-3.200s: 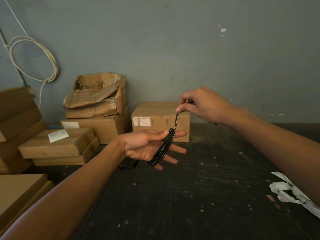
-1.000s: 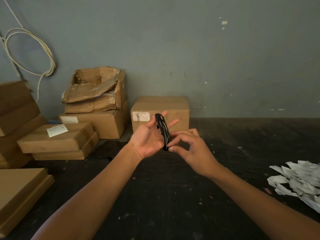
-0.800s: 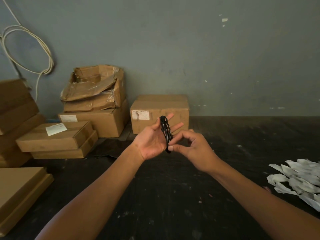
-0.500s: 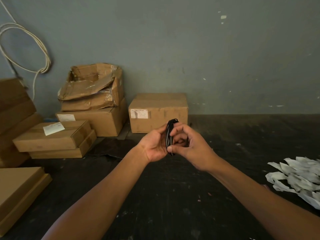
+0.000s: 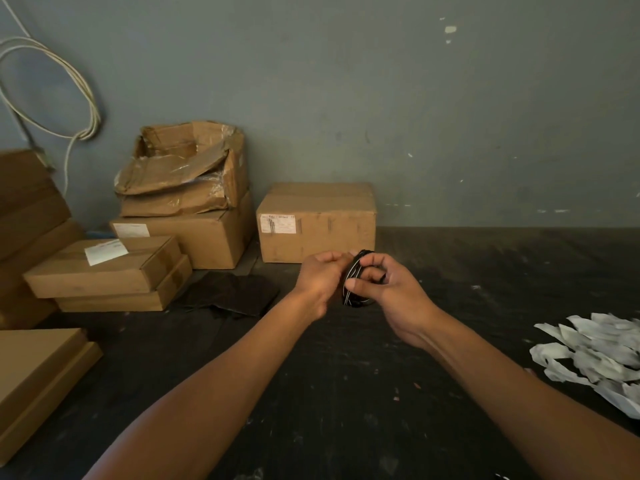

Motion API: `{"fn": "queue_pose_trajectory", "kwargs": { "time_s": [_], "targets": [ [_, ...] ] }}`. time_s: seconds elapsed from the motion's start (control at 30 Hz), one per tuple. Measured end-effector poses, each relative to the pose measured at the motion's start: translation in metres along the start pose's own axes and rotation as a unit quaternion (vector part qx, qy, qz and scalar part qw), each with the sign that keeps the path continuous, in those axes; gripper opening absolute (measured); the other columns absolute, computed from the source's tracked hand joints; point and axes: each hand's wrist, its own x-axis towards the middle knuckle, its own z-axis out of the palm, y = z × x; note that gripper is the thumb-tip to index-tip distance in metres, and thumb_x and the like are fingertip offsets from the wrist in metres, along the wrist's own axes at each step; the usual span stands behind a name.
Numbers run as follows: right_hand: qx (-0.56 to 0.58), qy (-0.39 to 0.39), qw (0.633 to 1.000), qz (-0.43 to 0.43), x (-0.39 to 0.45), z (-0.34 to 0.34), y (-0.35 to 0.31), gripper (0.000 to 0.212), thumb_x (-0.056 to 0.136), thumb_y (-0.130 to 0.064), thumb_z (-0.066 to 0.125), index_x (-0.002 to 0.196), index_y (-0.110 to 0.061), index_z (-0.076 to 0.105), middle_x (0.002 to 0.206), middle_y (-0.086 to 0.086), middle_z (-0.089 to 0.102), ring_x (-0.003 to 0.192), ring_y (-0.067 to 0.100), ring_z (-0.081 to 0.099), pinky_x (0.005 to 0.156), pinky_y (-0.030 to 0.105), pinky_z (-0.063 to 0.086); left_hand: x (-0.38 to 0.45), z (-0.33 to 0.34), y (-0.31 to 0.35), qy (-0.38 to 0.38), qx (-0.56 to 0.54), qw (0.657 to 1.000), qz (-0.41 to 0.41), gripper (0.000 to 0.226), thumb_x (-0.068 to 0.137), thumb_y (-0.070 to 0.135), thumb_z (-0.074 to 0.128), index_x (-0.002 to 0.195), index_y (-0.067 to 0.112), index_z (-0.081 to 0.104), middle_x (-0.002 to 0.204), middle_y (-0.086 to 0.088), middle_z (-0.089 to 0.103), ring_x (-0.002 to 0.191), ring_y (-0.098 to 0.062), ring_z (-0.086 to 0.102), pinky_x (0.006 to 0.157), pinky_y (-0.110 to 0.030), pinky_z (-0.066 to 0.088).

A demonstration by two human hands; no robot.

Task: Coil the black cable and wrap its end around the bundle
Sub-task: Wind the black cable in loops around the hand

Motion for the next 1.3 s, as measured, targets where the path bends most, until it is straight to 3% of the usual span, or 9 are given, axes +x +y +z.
{"fn": "queue_pose_trajectory", "kwargs": {
  "time_s": [0.13, 0.27, 0.43, 0.6, 0.73, 0.83, 0.97, 1.17, 1.3],
  "targets": [
    [0.167, 0.033, 0.983, 0.062, 0.005, -0.013, -0.002, 0.043, 0.084, 0.002, 0.066, 0.125, -0.002, 0.051, 0.106, 0.014, 0.065, 0.088, 0.018, 0.063, 0.062, 0.025, 0.047, -0.011, -0.002, -0.006, -0.060, 0.089, 0.987, 0.117, 0.028, 0.101, 0.019, 0.048, 0.112, 0.009, 0.071, 0.111, -0.008, 0.073, 0.109, -0.018, 0.066, 0.098, -0.034, 0.051],
    [0.277, 0.051, 0.955, 0.093, 0.013, -0.021, 0.000, 0.019, 0.087, 0.003, 0.062, 0.104, -0.003, 0.058, 0.092, 0.009, 0.065, 0.061, 0.009, 0.064, 0.046, 0.016, 0.046, -0.016, -0.006, -0.021, -0.147, 0.192, 0.949, 0.205, 0.046, 0.095, 0.010, 0.047, 0.137, 0.029, 0.054, 0.123, 0.011, 0.064, 0.116, -0.023, 0.061, 0.101, -0.041, 0.047],
    [0.306, 0.073, 0.941, 0.127, 0.017, -0.019, 0.001, 0.018, 0.088, 0.002, 0.062, 0.105, -0.003, 0.058, 0.085, 0.011, 0.065, 0.050, 0.009, 0.058, 0.052, 0.019, 0.047, -0.015, -0.004, -0.035, -0.124, 0.306, 0.898, 0.292, 0.055, 0.094, 0.017, 0.061, 0.146, 0.024, 0.044, 0.127, 0.001, 0.066, 0.117, -0.010, 0.062, 0.104, -0.035, 0.049],
    [0.256, 0.092, 0.949, 0.161, 0.019, -0.023, 0.001, 0.011, 0.087, -0.001, 0.065, 0.097, -0.004, 0.061, 0.087, 0.012, 0.063, 0.062, 0.013, 0.058, 0.060, 0.022, 0.051, -0.015, -0.005, -0.037, -0.107, 0.375, 0.862, 0.324, 0.036, 0.099, 0.018, 0.053, 0.135, 0.021, 0.054, 0.105, -0.001, 0.071, 0.097, -0.009, 0.067, 0.088, -0.035, 0.055],
    [0.105, 0.021, 0.979, 0.175, 0.010, -0.032, -0.001, 0.016, 0.087, -0.012, 0.068, 0.102, -0.009, 0.064, 0.081, 0.008, 0.068, 0.067, 0.015, 0.062, 0.062, 0.024, 0.050, -0.010, -0.014, -0.036, -0.091, 0.390, 0.871, 0.284, 0.024, 0.100, 0.014, 0.048, 0.121, 0.012, 0.061, 0.088, -0.005, 0.070, 0.085, -0.014, 0.067, 0.083, -0.039, 0.055],
    [-0.022, -0.018, 0.982, 0.187, 0.005, -0.043, 0.002, 0.039, 0.085, -0.011, 0.071, 0.119, -0.019, 0.053, 0.070, 0.007, 0.068, 0.055, 0.013, 0.058, 0.048, 0.022, 0.045, -0.011, -0.019, -0.029, -0.124, 0.378, 0.891, 0.220, 0.022, 0.101, 0.011, 0.046, 0.116, 0.009, 0.062, 0.083, -0.008, 0.070, 0.084, -0.018, 0.069, 0.083, -0.037, 0.055],
    [-0.180, -0.059, 0.966, 0.178, 0.004, -0.053, 0.013, 0.035, 0.088, -0.024, 0.069, 0.120, -0.029, 0.055, 0.052, -0.001, 0.056, 0.040, 0.010, 0.042, 0.034, 0.019, 0.028, -0.017, -0.022, -0.017, -0.207, 0.309, 0.922, 0.110, 0.021, 0.103, 0.014, 0.041, 0.113, 0.011, 0.059, 0.085, -0.005, 0.062, 0.086, -0.016, 0.069, 0.074, -0.028, 0.057],
    [-0.281, -0.150, 0.934, 0.161, 0.001, -0.055, 0.013, 0.023, 0.090, -0.038, 0.065, 0.108, -0.024, 0.066, 0.047, -0.004, 0.041, 0.039, 0.008, 0.034, 0.038, 0.020, 0.024, -0.015, -0.028, -0.015, -0.271, 0.219, 0.936, 0.045, 0.027, 0.104, 0.013, 0.039, 0.118, -0.004, 0.056, 0.075, -0.001, 0.052, 0.075, -0.014, 0.061, 0.094, -0.046, 0.054],
    [-0.318, -0.176, 0.920, 0.148, 0.001, -0.053, 0.013, 0.033, 0.090, -0.036, 0.065, 0.111, -0.011, 0.061, 0.049, -0.006, 0.040, 0.041, 0.006, 0.036, 0.039, 0.019, 0.027, -0.019, -0.025, -0.022, -0.265, 0.111, 0.958, -0.012, 0.024, 0.105, 0.012, 0.037, 0.113, 0.003, 0.057, 0.069, -0.001, 0.045, 0.063, -0.010, 0.052, 0.090, -0.046, 0.056]
  ]
}}
